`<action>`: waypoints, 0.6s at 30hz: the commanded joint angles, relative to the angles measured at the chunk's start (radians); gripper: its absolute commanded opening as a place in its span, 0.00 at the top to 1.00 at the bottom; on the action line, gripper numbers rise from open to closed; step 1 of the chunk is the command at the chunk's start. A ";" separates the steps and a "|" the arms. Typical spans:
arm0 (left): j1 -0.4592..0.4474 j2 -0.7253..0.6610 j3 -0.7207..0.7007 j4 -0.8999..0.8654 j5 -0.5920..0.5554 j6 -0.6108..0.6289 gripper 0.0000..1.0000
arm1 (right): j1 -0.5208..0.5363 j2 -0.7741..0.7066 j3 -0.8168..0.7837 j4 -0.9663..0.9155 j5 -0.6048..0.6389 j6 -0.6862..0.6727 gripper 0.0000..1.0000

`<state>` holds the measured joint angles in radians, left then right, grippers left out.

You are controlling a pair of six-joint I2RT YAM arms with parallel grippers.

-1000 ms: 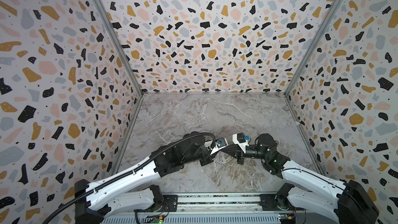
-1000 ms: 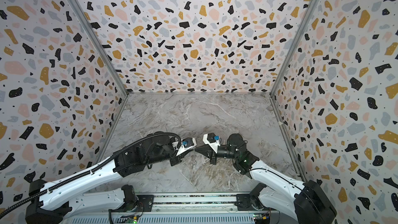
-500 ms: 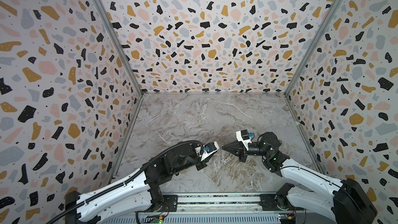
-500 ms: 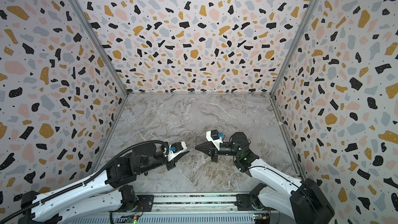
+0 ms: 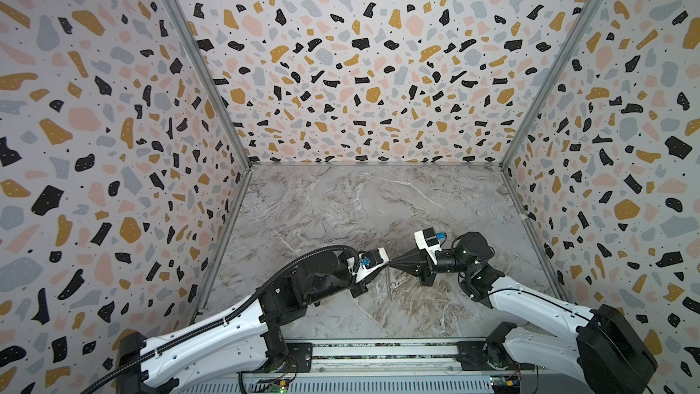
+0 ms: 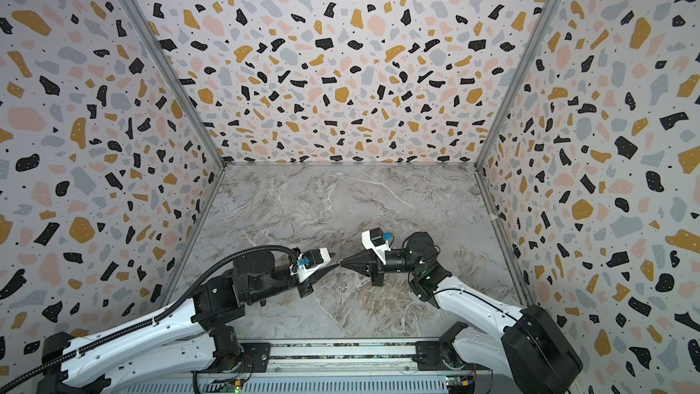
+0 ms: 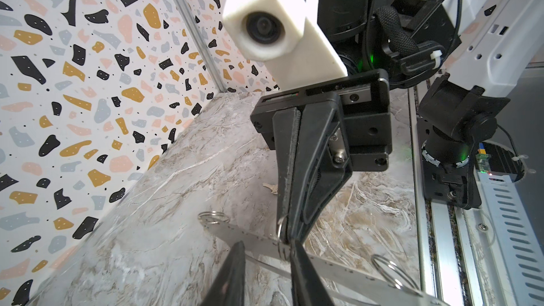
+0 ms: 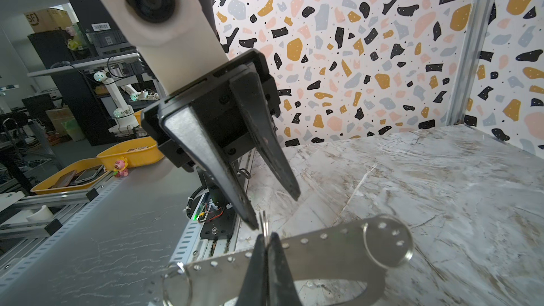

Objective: Attach keys to a key ring
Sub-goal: Pass the keyring.

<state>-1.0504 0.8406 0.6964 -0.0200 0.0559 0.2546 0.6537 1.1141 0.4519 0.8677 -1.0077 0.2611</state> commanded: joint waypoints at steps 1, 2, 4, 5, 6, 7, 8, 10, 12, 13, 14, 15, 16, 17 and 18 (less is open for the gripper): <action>-0.003 0.006 0.005 0.046 0.028 0.014 0.74 | -0.004 -0.011 0.033 0.050 -0.029 0.019 1.00; -0.004 0.006 0.005 0.046 0.031 0.013 0.75 | -0.004 -0.010 0.033 0.051 -0.031 0.019 1.00; -0.004 0.008 0.005 0.046 0.038 0.012 0.78 | -0.004 -0.010 0.033 0.054 -0.034 0.022 1.00; -0.003 0.011 0.006 0.046 0.039 0.012 0.80 | -0.003 -0.009 0.034 0.056 -0.037 0.023 1.00; -0.003 0.012 0.007 0.046 0.041 0.012 0.80 | -0.003 -0.010 0.035 0.056 -0.038 0.024 1.00; -0.003 0.013 0.007 0.047 0.042 0.012 0.80 | -0.003 -0.008 0.034 0.056 -0.042 0.023 1.00; -0.003 0.015 0.008 0.048 0.043 0.014 0.81 | -0.004 -0.007 0.034 0.056 -0.043 0.026 1.00; -0.003 0.018 0.012 0.046 0.051 0.015 0.82 | -0.004 -0.009 0.033 0.060 -0.047 0.026 1.00; -0.003 0.026 0.015 0.045 0.054 0.015 0.83 | -0.004 -0.007 0.035 0.062 -0.052 0.029 1.00; -0.003 0.028 0.017 0.046 0.058 0.015 0.83 | -0.005 -0.005 0.034 0.063 -0.055 0.031 1.00; -0.004 0.031 0.018 0.045 0.059 0.015 0.83 | -0.003 -0.005 0.034 0.063 -0.057 0.031 1.00; -0.004 0.033 0.018 0.046 0.061 0.015 0.83 | -0.003 -0.005 0.034 0.065 -0.057 0.031 1.00; -0.004 0.034 0.019 0.045 0.062 0.015 0.84 | -0.003 -0.004 0.034 0.066 -0.058 0.033 1.00; -0.004 0.035 0.018 0.046 0.062 0.015 0.85 | -0.004 -0.003 0.034 0.067 -0.060 0.033 1.00; -0.004 0.034 0.018 0.046 0.062 0.015 0.86 | -0.003 -0.003 0.034 0.068 -0.062 0.032 1.00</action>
<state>-1.0504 0.8703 0.6964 -0.0181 0.1017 0.2657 0.6476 1.1168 0.4519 0.8768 -1.0386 0.2836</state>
